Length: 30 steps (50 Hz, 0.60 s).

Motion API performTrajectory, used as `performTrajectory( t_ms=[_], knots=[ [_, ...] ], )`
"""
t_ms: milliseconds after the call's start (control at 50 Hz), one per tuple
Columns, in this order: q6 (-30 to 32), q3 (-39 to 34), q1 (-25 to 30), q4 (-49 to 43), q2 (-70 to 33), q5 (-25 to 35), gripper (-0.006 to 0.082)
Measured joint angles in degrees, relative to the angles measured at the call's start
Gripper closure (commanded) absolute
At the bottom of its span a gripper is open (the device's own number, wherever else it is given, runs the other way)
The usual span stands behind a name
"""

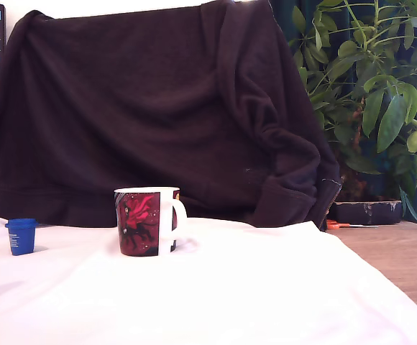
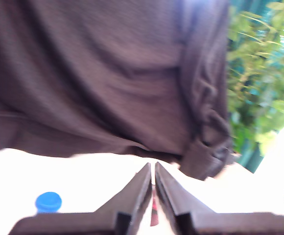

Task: Pick the blue coffee capsule and place it inside the red coffee cup

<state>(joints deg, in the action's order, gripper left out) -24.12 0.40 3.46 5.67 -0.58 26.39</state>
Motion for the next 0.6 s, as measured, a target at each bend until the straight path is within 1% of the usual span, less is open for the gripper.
performTrajectory(
  t_ms=[40, 120, 140, 180, 200, 400, 480, 600],
  knots=[
    [0.0, 0.0, 0.6, 0.1, -1.1, -0.9, 0.0513],
    [0.1, 0.0, 2.0, 1.3, -4.3, -3.7, 0.0248],
    [0.2, 0.0, 2.3, 1.8, -4.9, -4.2, 0.0194],
    [1.6, 0.0, 2.7, 3.1, -6.2, -5.3, 0.0131],
    [1.8, 0.0, 2.9, 3.7, -6.8, -5.8, 0.0116],
    [6.5, 0.0, 4.7, 6.8, -14.1, -14.1, 0.0116],
    [9.5, 0.0, 5.3, 8.8, -18.2, -16.2, 0.0117],
    [11.4, 0.0, 6.3, 14.8, -24.1, -17.6, 0.0118]
  ],
)
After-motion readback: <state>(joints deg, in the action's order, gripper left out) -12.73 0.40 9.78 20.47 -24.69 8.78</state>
